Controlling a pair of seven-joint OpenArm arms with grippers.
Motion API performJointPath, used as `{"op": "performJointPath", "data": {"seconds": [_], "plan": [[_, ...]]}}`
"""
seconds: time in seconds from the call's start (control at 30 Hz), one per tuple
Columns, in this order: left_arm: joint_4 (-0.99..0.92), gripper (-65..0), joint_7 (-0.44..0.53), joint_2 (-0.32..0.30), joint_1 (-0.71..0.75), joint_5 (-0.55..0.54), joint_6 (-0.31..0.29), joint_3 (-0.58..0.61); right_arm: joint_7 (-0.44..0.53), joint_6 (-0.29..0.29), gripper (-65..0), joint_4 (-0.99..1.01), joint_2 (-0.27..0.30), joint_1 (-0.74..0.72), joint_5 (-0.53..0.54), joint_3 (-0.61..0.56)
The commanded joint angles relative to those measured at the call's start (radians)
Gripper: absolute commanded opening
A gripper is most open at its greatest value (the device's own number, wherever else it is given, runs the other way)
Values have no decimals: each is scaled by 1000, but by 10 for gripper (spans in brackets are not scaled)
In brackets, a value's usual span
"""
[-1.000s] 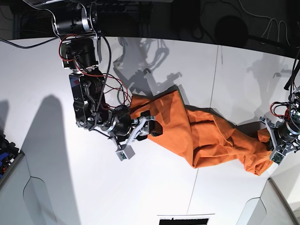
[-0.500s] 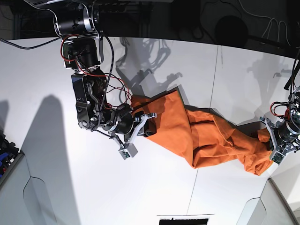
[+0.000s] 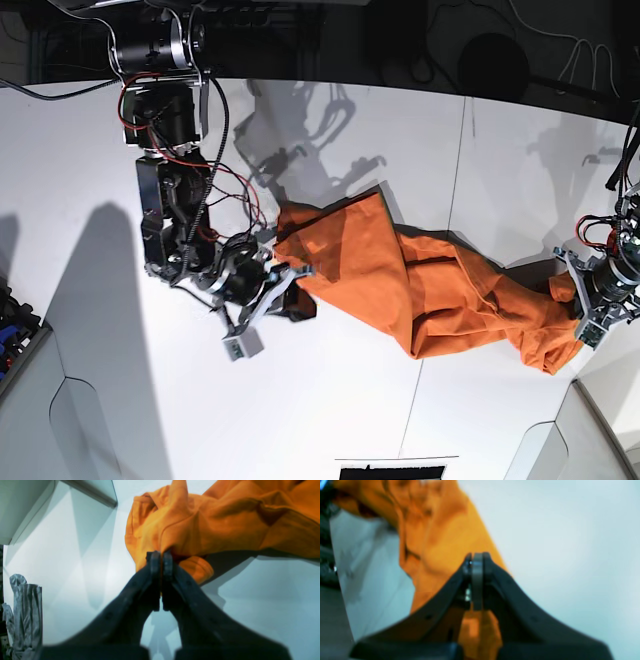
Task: Layout the t-shirt on the table in an organized manner, then fold the t-shirt properly
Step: 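Regrasp the shirt edge with the right gripper near the collar, then pull the shirt end with the right gripper away from the left gripper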
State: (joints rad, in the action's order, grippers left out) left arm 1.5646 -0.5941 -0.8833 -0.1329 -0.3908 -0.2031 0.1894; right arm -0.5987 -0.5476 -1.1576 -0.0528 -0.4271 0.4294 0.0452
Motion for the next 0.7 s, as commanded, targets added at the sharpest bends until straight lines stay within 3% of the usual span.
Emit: {"op": "performJointPath", "data": {"seconds": [0.0,0.27,0.3,0.4,0.43,0.67], "plan": [[11,-650,18,-25,-16,6,8,-14,26,-17,-650,-45,-5,-32,23,16],[11,-650,18,-25,-11,6,8,-14,-8,-14,-650,-95,14,-29,-19,72],[11,-650,18,-25,-11,6,8,-14,-9,-14,-622,-93,14,-24,-29,72],[11,-650,18,-25,-11,5,8,-14,-10,-5,-369,-68,14,-7,-29,71],[11,-650,18,-25,-11,5,8,-14,-2,5,-330,-47,14,-6,-30,70],[11,-650,18,-25,-11,5,8,-14,89,-10,-327,137,13,-7,-29,70]]}}
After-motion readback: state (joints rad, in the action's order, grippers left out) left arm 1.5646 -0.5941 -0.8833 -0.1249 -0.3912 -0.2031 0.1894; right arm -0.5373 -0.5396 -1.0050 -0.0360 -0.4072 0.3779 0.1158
